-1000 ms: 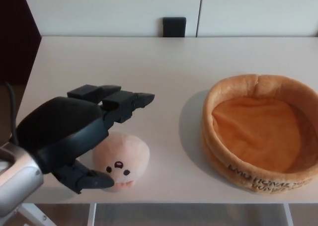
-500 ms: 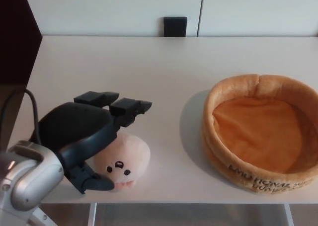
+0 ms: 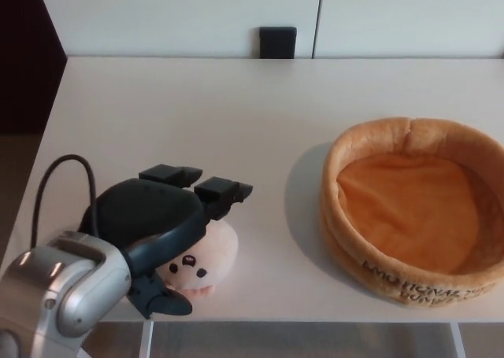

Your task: The robot walks towards a table in front, picks a dumpling toy with left hand and puts it in an orange round plate

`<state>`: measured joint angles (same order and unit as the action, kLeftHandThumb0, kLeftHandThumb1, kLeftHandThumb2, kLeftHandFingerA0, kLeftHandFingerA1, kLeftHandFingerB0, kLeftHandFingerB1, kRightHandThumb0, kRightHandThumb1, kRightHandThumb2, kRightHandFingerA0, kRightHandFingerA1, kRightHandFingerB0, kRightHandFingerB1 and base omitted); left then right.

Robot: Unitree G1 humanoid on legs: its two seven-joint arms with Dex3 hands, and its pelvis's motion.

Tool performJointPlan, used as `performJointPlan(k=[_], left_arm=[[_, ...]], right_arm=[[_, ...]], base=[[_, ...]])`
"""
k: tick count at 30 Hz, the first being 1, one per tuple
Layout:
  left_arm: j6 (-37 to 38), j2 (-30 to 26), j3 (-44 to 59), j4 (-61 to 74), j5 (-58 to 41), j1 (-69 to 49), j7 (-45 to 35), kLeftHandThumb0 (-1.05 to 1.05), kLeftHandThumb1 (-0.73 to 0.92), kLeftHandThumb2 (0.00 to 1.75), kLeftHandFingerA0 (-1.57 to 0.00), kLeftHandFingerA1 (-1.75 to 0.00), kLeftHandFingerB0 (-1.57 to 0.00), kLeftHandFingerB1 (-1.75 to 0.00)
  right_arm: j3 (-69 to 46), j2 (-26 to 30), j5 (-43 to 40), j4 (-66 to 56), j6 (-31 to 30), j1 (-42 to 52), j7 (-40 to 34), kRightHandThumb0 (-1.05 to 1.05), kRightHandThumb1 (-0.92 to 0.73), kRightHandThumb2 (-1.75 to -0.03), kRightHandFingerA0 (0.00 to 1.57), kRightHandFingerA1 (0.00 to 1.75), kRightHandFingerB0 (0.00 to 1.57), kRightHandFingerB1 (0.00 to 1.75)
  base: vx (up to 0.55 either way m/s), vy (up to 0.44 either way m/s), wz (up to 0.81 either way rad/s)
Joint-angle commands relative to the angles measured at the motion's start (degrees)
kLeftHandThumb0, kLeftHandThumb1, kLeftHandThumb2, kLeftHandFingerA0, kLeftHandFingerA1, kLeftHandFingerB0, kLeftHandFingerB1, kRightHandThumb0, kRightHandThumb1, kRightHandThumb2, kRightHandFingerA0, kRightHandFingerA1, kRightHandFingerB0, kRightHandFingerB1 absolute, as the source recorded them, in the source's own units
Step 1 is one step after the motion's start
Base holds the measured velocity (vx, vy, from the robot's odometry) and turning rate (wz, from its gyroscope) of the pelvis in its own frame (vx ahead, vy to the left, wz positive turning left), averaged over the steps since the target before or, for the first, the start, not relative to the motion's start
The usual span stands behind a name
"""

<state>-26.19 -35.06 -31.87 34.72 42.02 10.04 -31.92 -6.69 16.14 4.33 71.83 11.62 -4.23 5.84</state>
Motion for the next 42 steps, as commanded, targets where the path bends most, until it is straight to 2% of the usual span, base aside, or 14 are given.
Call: performJointPlan(k=[1,17,20,25,31,32,33,34,35,36,37,38,41,42], left_arm=[[-0.39,2.59,-0.80,-4.23,4.98,1.86,-1.07,-0.37,0.37,0.52,-0.01,-0.25,-0.05,-0.27],[2.47,8.34,-0.11,-12.89,10.18,2.75,4.21,-0.24,0.40,0.54,-0.05,-0.27,-0.07,-0.28],[3.78,8.12,-0.20,-14.00,10.42,2.73,4.18,0.06,0.50,0.54,-0.12,-0.31,-0.07,-0.28],[4.30,7.73,-0.83,-14.08,11.13,2.82,1.60,0.04,0.48,0.55,-0.11,-0.30,-0.06,-0.27],[4.28,8.31,-2.61,-15.90,12.86,3.11,-0.81,-0.11,0.41,0.56,-0.14,-0.35,-0.09,-0.21],[4.11,8.56,-2.60,-16.14,12.63,3.20,-1.27,-0.16,0.36,0.85,0.00,-0.46,0.00,-0.49],[4.05,8.69,-2.56,-16.28,12.47,3.25,-1.50,-0.16,0.36,0.85,0.00,-0.46,0.00,-0.49],[4.39,8.74,-2.66,-16.75,12.25,3.20,-1.37,-0.31,0.39,0.56,-0.22,-0.39,-0.08,-0.32],[4.67,8.79,-2.71,-17.10,12.15,3.15,-1.28,-0.31,0.39,0.56,-0.22,-0.39,-0.08,-0.32],[5.47,8.78,-2.76,-17.76,11.75,3.12,-0.78,-0.14,0.30,0.80,-0.60,-0.82,-0.09,-0.47],[6.35,8.80,-2.75,-18.46,11.32,3.11,-0.27,-0.14,0.30,0.80,-0.60,-0.82,-0.09,-0.47],[7.72,8.75,-2.61,-19.20,10.64,2.87,1.11,-0.13,0.56,0.57,-0.79,-1.14,-0.60,-0.40],[9.70,8.85,-2.30,-20.47,10.07,2.55,3.00,-0.18,0.57,0.57,-0.83,-1.02,-0.69,-0.43],[9.05,9.25,-2.51,-20.87,10.52,2.81,2.41,-0.26,0.51,0.55,-0.84,-0.70,-0.81,-0.53]], right_arm=[[-0.06,0.24,-0.44,0.00,-0.63,-0.23,0.00,-0.06,-0.51,-0.55,0.52,0.46,0.32,0.31],[-0.17,0.41,-0.83,0.03,-0.55,-0.51,0.55,-0.04,-0.52,-0.55,0.59,0.46,0.32,0.31],[-0.04,0.37,-0.69,0.00,-0.53,-0.65,0.63,-0.03,-0.53,-0.55,0.55,0.46,0.32,0.31],[-0.26,0.27,-0.93,-0.09,-0.59,-0.82,0.48,-0.06,-0.50,-0.55,0.48,0.43,0.33,0.31],[0.50,0.42,-0.23,-0.30,-0.73,-1.27,0.27,-0.08,-0.51,-0.55,0.60,0.49,0.32,0.32],[0.40,0.44,-0.35,-0.29,-0.70,-1.28,0.41,-0.07,-0.52,-0.56,0.58,0.48,0.32,0.32],[0.29,0.44,-0.52,-0.28,-0.69,-1.28,0.54,-0.07,-0.52,-0.56,0.58,0.48,0.32,0.32],[0.40,0.45,-0.41,-0.21,-0.77,-1.34,0.38,-0.08,-0.51,-0.55,0.51,0.44,0.32,0.32],[0.51,0.45,-0.30,-0.17,-0.83,-1.39,0.23,-0.08,-0.51,-0.55,0.51,0.44,0.32,0.32],[0.42,0.44,-0.43,-0.08,-1.13,-1.64,0.34,-0.05,-0.51,-0.56,0.59,0.48,0.32,0.32],[0.25,0.42,-0.69,0.00,-1.48,-1.94,0.58,-0.05,-0.51,-0.56,0.59,0.48,0.32,0.32],[-0.07,0.34,-1.06,-0.03,-1.49,-1.96,0.71,-0.03,-0.51,-0.55,0.56,0.47,0.32,0.32],[-0.34,0.16,-1.30,-0.14,-1.51,-2.05,0.67,-0.05,-0.51,-0.55,0.56,0.46,0.32,0.31],[-0.29,0.18,-1.18,-0.16,-1.50,-2.06,0.62,-0.05,-0.51,-0.55,0.59,0.46,0.32,0.31]], base=[[0.00,0.000,0.00],[0.00,0.000,0.00],[0.00,0.000,0.00],[0.00,0.000,0.00],[0.00,0.000,0.00],[0.00,0.000,0.00],[0.00,0.000,0.00],[0.00,0.000,0.00],[0.00,0.000,0.00],[0.00,0.000,0.00],[0.00,0.000,0.00],[0.00,0.000,0.00],[0.00,0.000,0.00],[0.00,0.000,0.00]])
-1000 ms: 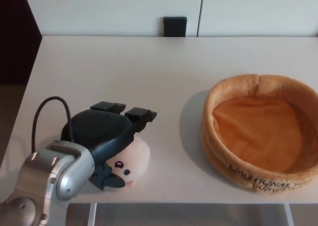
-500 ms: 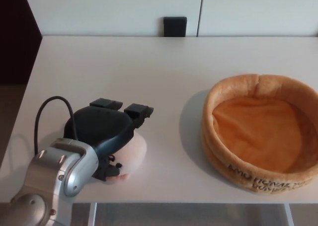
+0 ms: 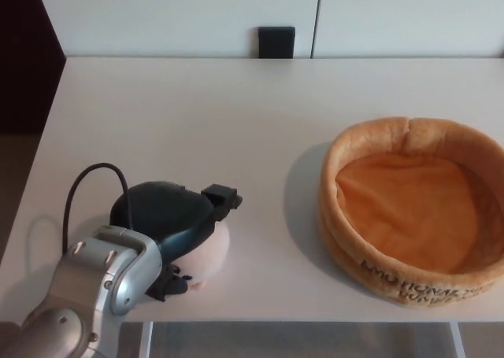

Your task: The robot walks towards a table in front, picks a dumpling toy with left hand and puts it in an orange round plate

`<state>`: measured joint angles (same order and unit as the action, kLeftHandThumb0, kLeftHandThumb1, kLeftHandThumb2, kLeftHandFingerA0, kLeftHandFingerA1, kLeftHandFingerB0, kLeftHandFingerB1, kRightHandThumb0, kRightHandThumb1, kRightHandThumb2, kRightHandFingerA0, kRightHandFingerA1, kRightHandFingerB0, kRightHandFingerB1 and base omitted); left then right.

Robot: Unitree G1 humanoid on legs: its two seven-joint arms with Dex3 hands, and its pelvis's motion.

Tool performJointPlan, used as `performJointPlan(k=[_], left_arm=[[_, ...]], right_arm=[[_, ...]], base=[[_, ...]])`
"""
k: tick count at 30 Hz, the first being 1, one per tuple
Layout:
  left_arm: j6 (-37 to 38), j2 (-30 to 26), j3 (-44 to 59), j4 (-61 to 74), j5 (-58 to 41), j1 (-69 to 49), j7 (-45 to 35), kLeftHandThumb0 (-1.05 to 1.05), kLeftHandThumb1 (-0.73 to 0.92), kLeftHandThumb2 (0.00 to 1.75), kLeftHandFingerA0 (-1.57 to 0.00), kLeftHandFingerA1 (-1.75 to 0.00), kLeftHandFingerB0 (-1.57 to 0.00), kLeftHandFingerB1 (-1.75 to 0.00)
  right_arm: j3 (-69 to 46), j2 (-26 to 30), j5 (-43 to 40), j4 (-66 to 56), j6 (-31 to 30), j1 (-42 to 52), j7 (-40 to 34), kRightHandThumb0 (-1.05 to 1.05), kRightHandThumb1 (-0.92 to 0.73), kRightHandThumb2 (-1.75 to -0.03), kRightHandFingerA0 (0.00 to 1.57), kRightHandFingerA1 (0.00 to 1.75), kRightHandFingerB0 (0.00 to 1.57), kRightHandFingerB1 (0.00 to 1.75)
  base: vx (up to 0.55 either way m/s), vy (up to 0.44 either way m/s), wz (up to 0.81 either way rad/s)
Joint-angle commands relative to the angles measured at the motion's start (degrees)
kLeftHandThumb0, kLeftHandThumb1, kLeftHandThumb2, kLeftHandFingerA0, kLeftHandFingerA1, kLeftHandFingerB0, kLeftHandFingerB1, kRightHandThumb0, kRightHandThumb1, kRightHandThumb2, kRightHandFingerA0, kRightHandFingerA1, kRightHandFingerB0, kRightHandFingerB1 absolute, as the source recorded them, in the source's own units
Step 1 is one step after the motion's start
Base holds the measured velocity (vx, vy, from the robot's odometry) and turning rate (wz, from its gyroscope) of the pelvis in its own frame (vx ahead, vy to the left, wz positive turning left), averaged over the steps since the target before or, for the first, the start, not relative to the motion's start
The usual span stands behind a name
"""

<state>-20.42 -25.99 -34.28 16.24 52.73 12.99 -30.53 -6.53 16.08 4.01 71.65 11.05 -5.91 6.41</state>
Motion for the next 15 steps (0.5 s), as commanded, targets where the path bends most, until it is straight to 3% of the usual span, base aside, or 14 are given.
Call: performJointPlan(k=[1,3,4,5,6,7,8,9,10,15], left_arm=[[2.87,0.50,-0.22,-2.70,0.13,0.04,0.61,-0.26,0.51,0.55,-0.84,-0.70,-0.81,-0.53],[2.45,1.11,-0.37,-3.34,0.82,-0.07,0.68,-0.22,0.48,0.54,-0.85,-0.69,-0.81,-0.55],[2.52,1.27,-0.23,-3.67,0.83,-0.24,1.18,-0.20,0.53,0.56,-0.79,-0.90,-0.73,-0.53],[2.66,1.44,0.00,-4.06,0.81,-0.41,1.70,-0.20,0.53,0.56,-0.79,-0.90,-0.73,-0.53],[2.87,1.39,0.09,-4.22,0.78,-0.39,1.85,-0.28,0.42,0.78,-0.75,-0.92,-0.64,-0.63],[3.14,1.33,0.17,-4.37,0.78,-0.34,1.95,-0.28,0.42,0.78,-0.75,-0.92,-0.64,-0.63],[3.62,1.11,0.36,-4.52,0.52,-0.36,2.15,-0.22,0.59,0.57,-0.78,-0.77,-0.70,-0.49],[3.98,0.97,0.51,-4.62,0.33,-0.39,2.29,-0.22,0.59,0.57,-0.78,-0.77,-0.70,-0.49],[5.08,0.70,0.83,-4.77,-0.04,-0.65,3.46,-0.29,0.46,0.84,-0.78,-0.87,-0.63,-0.65],[8.14,0.21,2.19,-5.44,-0.91,-0.97,6.12,-0.29,0.50,0.85,-0.77,-0.89,-0.62,-0.66]], right_arm=[[-0.44,0.25,-0.78,0.01,-0.93,-0.38,0.02,-0.05,-0.51,-0.55,0.59,0.46,0.32,0.31],[-0.50,0.21,-0.72,-0.03,-1.07,-0.31,-0.23,-0.05,-0.52,-0.55,0.59,0.45,0.32,0.31],[-0.63,0.14,-0.85,-0.09,-1.19,-0.34,-0.32,-0.06,-0.51,-0.56,0.57,0.46,0.32,0.32],[-0.80,0.07,-0.99,-0.15,-1.32,-0.39,-0.39,-0.06,-0.51,-0.56,0.57,0.46,0.32,0.32],[-0.85,0.05,-1.00,-0.19,-1.32,-0.42,-0.43,-0.04,-0.54,-0.56,0.59,0.46,0.33,0.31],[-0.89,0.04,-0.96,-0.23,-1.31,-0.45,-0.47,-0.04,-0.54,-0.56,0.59,0.46,0.33,0.31],[-0.84,0.05,-0.86,-0.29,-1.28,-0.45,-0.47,-0.05,-0.54,-0.56,0.61,0.45,0.33,0.32],[-0.82,0.07,-0.79,-0.32,-1.26,-0.46,-0.47,-0.05,-0.54,-0.56,0.61,0.45,0.33,0.32],[-0.80,0.09,-0.73,-0.32,-1.07,-0.40,-0.43,-0.06,-0.54,-0.56,0.59,0.45,0.33,0.32],[-1.16,0.01,-1.02,-0.14,-1.03,-0.41,-0.24,-0.04,-0.54,-0.56,0.59,0.44,0.33,0.32]], base=[[0.00,0.000,0.00],[0.00,0.000,0.00],[0.00,0.000,0.00],[0.00,0.000,0.00],[0.00,0.000,0.00],[0.00,0.000,0.00],[0.00,0.000,0.00],[0.00,0.000,0.00],[0.00,0.000,0.00],[0.00,0.000,0.00]])
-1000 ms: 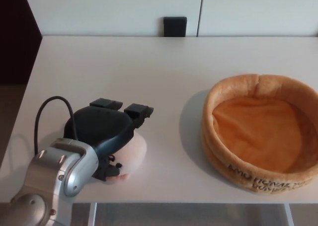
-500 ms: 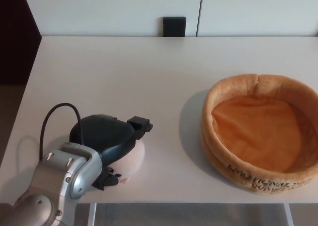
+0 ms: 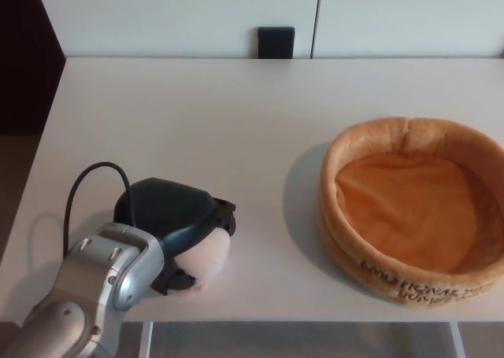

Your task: The robot walks towards a table in front, picks a dumpling toy with left hand and puts it in an orange round plate

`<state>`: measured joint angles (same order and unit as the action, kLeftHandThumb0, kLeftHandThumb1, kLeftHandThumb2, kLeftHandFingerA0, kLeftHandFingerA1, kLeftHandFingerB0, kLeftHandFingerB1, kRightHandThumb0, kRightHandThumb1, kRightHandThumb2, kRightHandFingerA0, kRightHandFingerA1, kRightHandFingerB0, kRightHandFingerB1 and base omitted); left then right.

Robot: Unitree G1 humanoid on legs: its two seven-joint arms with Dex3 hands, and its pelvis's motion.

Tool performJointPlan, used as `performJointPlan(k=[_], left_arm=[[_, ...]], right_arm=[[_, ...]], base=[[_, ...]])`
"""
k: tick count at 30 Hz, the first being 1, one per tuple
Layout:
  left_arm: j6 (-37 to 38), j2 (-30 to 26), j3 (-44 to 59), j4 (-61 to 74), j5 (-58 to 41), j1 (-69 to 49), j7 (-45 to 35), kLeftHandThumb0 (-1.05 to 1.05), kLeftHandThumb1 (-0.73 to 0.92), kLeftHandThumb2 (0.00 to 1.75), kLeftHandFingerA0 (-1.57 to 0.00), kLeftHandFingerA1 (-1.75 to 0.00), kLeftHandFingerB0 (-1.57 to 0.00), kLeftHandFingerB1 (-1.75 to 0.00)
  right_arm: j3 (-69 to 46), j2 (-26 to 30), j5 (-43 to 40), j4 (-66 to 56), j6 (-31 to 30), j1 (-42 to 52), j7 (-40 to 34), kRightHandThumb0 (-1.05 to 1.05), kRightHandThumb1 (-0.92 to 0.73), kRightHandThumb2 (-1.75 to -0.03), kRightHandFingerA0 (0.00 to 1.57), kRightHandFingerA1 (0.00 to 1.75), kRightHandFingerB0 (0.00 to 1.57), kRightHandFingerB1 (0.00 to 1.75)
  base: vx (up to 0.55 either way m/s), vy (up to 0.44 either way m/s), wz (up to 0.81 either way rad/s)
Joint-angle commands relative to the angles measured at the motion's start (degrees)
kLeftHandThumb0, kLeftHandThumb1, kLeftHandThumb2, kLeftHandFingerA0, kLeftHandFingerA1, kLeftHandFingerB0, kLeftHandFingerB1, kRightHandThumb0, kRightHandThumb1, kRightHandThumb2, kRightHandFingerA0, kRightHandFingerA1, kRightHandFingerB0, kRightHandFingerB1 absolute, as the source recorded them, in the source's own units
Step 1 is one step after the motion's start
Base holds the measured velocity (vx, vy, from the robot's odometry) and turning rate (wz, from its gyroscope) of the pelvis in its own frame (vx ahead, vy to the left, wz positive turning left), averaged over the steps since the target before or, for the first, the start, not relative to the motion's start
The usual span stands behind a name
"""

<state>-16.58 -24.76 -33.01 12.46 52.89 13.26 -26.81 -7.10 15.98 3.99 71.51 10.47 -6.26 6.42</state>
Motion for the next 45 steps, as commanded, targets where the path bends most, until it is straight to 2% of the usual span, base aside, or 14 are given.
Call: performJointPlan(k=[1,3,4,5,6,9,10,15,21,26,33,34,40,45], left_arm=[[4.39,-0.95,1.21,-1.61,-1.33,-1.23,2.42,-0.29,0.50,0.85,-0.77,-0.89,-0.62,-0.66],[5.06,-0.64,2.34,-1.26,-2.43,-1.49,3.00,-0.29,0.49,0.84,-0.78,-0.87,-0.63,-0.66],[5.82,0.03,3.94,-0.44,-4.10,-1.75,4.40,-0.20,0.60,0.57,-0.85,-0.94,-0.77,-0.56],[6.24,0.46,4.90,0.07,-5.08,-1.88,5.26,-0.20,0.60,0.57,-0.85,-0.94,-0.77,-0.56],[6.09,1.81,7.51,1.66,-8.20,-1.79,5.28,-0.26,0.51,0.85,-0.82,-0.81,-0.72,-0.69],[5.21,5.75,13.76,4.20,-16.81,-1.21,3.28,-0.10,0.70,0.71,-0.90,-0.84,-0.82,-0.69],[1.66,9.22,17.94,6.11,-22.71,-0.33,1.12,-0.10,0.76,0.76,-0.92,-1.07,-0.85,-0.82],[-11.52,21.89,33.70,7.95,-44.07,4.93,-4.16,-0.12,0.72,0.68,-1.04,-1.02,-0.92,-0.79],[-34.33,34.01,49.36,10.19,-55.15,13.64,-4.35,-0.17,0.71,0.61,-0.89,-0.90,-0.88,-0.68],[-38.35,38.14,56.65,7.69,-62.31,18.23,-3.35,-0.18,0.76,0.62,-0.92,-0.87,-0.86,-0.72],[-38.26,43.61,56.76,5.35,-62.84,22.26,-0.53,-0.19,0.70,0.61,-0.89,-0.81,-0.81,-0.68],[-38.23,44.38,56.28,4.96,-62.03,23.05,0.16,-0.15,0.68,0.60,-0.73,-0.51,-0.82,-0.66],[-37.40,49.22,53.61,0.80,-57.73,26.70,3.87,-0.16,0.63,0.59,-0.78,-0.52,-0.87,-0.63],[-32.19,52.11,47.96,-6.69,-54.15,27.62,4.76,-0.21,0.62,0.59,-1.05,-0.72,-0.91,-0.63]], right_arm=[[-0.73,0.06,-1.13,0.07,-0.62,-0.11,-0.23,-0.04,-0.54,-0.56,0.59,0.44,0.33,0.32],[-0.78,0.04,-1.07,0.12,-0.70,-0.24,-0.26,-0.03,-0.56,-0.56,0.59,0.44,0.33,0.32],[-0.55,0.08,-0.71,0.06,-0.65,-0.34,-0.52,-0.08,-0.56,-0.57,0.59,0.45,0.33,0.33],[-0.41,0.10,-0.51,0.02,-0.66,-0.39,-0.70,-0.08,-0.56,-0.57,0.59,0.45,0.33,0.33],[-0.45,0.07,-0.51,-0.03,-0.83,-0.50,-0.90,-0.07,-0.55,-0.56,0.62,0.45,0.35,0.32],[-1.02,0.01,-1.13,-0.04,-1.36,-0.73,-0.68,-0.06,-0.55,-0.56,0.61,0.45,0.34,0.32],[-0.72,0.14,-0.78,-0.08,-1.09,-0.62,-0.76,-0.11,-0.54,-0.56,0.61,0.44,0.33,0.32],[-0.09,0.41,0.02,0.15,-0.64,-0.58,-1.06,-0.10,-0.55,-0.56,0.64,0.46,0.34,0.33],[-0.09,0.43,0.02,0.21,-0.58,-0.55,-1.25,-0.11,-0.56,-0.56,0.65,0.45,0.35,0.33],[-0.32,0.36,-0.31,0.08,-0.88,-0.78,-1.09,-0.11,-0.56,-0.56,0.65,0.45,0.36,0.33],[-0.37,0.34,-0.42,0.00,-1.43,-1.27,-1.15,-0.11,-0.56,-0.56,0.63,0.44,0.36,0.33],[-0.50,0.33,-0.55,-0.01,-1.48,-1.43,-1.14,-0.09,-0.57,-0.56,0.64,0.45,0.37,0.34],[-0.95,0.11,-1.10,-0.06,-1.80,-2.03,-0.85,-0.11,-0.54,-0.58,0.58,0.46,0.35,0.35],[-0.36,0.28,-0.48,0.05,-1.79,-2.50,-0.82,-0.14,-0.52,-0.58,0.61,0.47,0.35,0.36]], base=[[0.00,0.000,0.00],[0.00,0.000,0.00],[0.00,0.000,0.00],[0.00,0.000,0.00],[0.00,0.000,0.00],[0.00,0.000,0.00],[0.00,0.000,0.00],[0.00,0.000,0.00],[0.00,0.000,0.00],[0.00,0.000,0.00],[0.00,0.000,0.00],[0.00,0.000,0.00],[0.00,0.000,0.00],[0.00,0.000,0.00]])
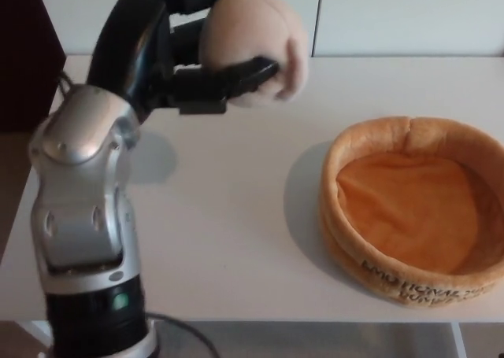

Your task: The robot walks towards a table in front, picks a dumpling toy with left hand and puts it in an orange round plate

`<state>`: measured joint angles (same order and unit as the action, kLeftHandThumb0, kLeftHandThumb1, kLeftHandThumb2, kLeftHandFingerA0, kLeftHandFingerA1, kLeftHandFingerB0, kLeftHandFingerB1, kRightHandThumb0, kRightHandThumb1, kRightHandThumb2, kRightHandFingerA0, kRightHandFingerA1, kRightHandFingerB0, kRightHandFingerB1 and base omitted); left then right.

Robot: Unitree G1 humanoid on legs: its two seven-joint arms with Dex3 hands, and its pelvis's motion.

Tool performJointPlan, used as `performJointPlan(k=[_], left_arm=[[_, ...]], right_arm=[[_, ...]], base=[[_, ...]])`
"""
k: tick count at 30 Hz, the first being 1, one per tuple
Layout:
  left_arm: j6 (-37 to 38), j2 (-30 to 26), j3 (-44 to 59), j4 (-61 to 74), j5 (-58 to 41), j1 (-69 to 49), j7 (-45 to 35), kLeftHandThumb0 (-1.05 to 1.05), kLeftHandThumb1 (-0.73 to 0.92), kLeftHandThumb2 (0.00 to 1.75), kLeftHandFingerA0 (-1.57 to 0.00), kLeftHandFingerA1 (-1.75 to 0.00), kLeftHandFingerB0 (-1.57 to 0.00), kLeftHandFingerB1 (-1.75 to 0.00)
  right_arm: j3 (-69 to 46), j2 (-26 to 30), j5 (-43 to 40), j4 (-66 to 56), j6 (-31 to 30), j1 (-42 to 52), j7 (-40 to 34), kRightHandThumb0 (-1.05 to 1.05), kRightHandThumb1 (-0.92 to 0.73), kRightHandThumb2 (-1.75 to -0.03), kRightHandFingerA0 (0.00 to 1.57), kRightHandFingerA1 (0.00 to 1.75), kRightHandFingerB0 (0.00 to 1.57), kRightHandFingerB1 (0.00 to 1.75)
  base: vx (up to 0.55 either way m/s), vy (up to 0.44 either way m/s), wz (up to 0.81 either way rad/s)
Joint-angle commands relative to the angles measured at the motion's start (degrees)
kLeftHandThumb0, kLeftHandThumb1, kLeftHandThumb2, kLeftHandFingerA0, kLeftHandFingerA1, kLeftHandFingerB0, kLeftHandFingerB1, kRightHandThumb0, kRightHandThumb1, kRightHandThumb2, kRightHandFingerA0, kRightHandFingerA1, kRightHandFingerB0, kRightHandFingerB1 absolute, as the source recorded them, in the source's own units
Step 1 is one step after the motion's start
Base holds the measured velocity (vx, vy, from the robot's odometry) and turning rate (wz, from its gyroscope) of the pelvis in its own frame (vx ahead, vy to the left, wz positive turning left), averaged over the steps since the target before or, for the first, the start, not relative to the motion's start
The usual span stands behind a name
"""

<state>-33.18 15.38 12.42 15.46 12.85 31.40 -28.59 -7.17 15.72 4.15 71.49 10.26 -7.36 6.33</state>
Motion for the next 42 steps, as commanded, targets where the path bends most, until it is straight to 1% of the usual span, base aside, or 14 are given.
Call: performJointPlan(k=[1,4,8,11,20,22,23,28,30,33,36,39,40,42], left_arm=[[-14.06,12.37,0.95,-11.42,-13.21,9.40,7.09,-0.18,0.65,0.60,-1.06,-0.74,-0.95,-0.64],[-10.79,12.99,-2.46,-16.07,-11.82,9.62,9.43,-0.16,0.61,0.59,-1.07,-0.75,-0.98,-0.64],[-9.26,13.29,-5.31,-20.80,-11.49,10.64,13.08,-0.21,0.59,0.58,-1.07,-0.77,-0.94,-0.64],[-6.14,13.32,-8.69,-25.03,-10.42,10.60,14.14,-0.22,0.63,0.59,-1.04,-0.79,-0.93,-0.67],[-0.44,12.57,-12.99,-33.95,-11.31,11.66,17.94,-0.19,0.61,0.65,-1.13,-0.80,-1.03,-0.67],[-0.39,12.26,-14.30,-34.72,-11.89,12.50,18.41,-0.20,0.60,0.64,-1.16,-0.79,-1.05,-0.66],[-0.44,12.40,-15.01,-34.63,-11.80,12.68,18.45,-0.19,0.60,0.66,-1.19,-0.79,-1.07,-0.67],[0.59,12.54,-19.39,-34.35,-11.47,13.20,18.55,-0.20,0.62,0.66,-1.20,-0.77,-1.07,-0.66],[1.60,12.57,-21.86,-34.44,-10.84,13.48,18.39,-0.15,0.64,0.70,-1.16,-0.78,-1.06,-0.67],[2.16,12.47,-24.06,-34.17,-10.28,13.76,18.81,-0.14,0.65,0.67,-1.18,-0.79,-1.06,-0.66],[3.47,12.47,-26.07,-33.94,-10.25,13.93,18.98,-0.14,0.66,0.68,-1.14,-0.83,-1.04,-0.66],[3.67,12.32,-26.67,-33.82,-10.81,14.03,19.39,-0.14,0.66,0.68,-1.14,-0.83,-1.04,-0.66],[3.24,12.35,-26.78,-33.19,-10.92,14.81,19.56,-0.14,0.70,0.65,-1.14,-0.81,-1.03,-0.64],[2.62,12.33,-26.99,-32.25,-11.16,15.96,19.86,-0.14,0.70,0.65,-1.14,-0.81,-1.03,-0.64]], right_arm=[[-0.24,0.49,-0.58,0.07,-1.68,-1.54,-0.83,-0.11,-0.56,-0.56,0.63,0.45,0.36,0.34],[-0.12,0.33,-0.45,0.06,-1.76,-1.85,-1.09,-0.16,-0.56,-0.56,0.71,0.47,0.37,0.35],[0.05,0.26,-0.27,0.07,-2.20,-2.43,-1.46,-0.13,-0.52,-0.58,0.61,0.45,0.38,0.37],[0.45,0.31,0.13,0.05,-2.09,-2.64,-1.59,-0.13,-0.53,-0.58,0.56,0.45,0.38,0.36],[0.97,0.31,0.42,-0.23,-2.08,-3.10,-1.76,-0.10,-0.55,-0.56,0.60,0.44,0.39,0.35],[1.41,0.41,0.76,-0.32,-2.26,-3.45,-2.09,-0.10,-0.56,-0.56,0.62,0.44,0.40,0.36],[1.70,0.46,1.06,-0.25,-2.30,-3.61,-2.31,-0.18,-0.55,-0.57,0.69,0.47,0.41,0.37],[1.62,0.30,0.52,0.11,-3.08,-4.26,-2.66,-0.13,-0.56,-0.56,0.70,0.47,0.41,0.36],[1.40,0.19,0.09,-0.06,-2.65,-3.90,-2.33,-0.11,-0.58,-0.57,0.68,0.47,0.41,0.36],[1.28,0.06,-0.13,-0.10,-2.43,-3.92,-2.21,-0.12,-0.58,-0.57,0.68,0.48,0.42,0.37],[1.92,0.11,0.58,-0.11,-2.51,-4.07,-2.85,-0.21,-0.55,-0.59,0.73,0.50,0.41,0.38],[2.50,0.20,1.12,-0.17,-2.86,-4.23,-3.37,-0.21,-0.55,-0.59,0.73,0.50,0.41,0.38],[2.52,0.22,1.04,-0.33,-2.86,-4.34,-3.25,-0.17,-0.57,-0.57,0.79,0.52,0.42,0.37],[2.59,0.24,0.91,-0.57,-2.87,-4.52,-3.09,-0.17,-0.57,-0.57,0.79,0.52,0.42,0.37]], base=[[0.00,0.000,0.00],[0.00,0.000,0.00],[0.00,0.000,0.00],[0.00,0.000,0.00],[0.00,0.000,0.00],[0.00,0.000,0.00],[0.00,0.000,0.00],[0.00,0.000,0.00],[0.00,0.000,0.00],[0.00,0.000,0.00],[0.00,0.000,0.00],[0.00,0.000,0.00],[0.00,0.000,0.00],[0.00,0.000,0.00]])
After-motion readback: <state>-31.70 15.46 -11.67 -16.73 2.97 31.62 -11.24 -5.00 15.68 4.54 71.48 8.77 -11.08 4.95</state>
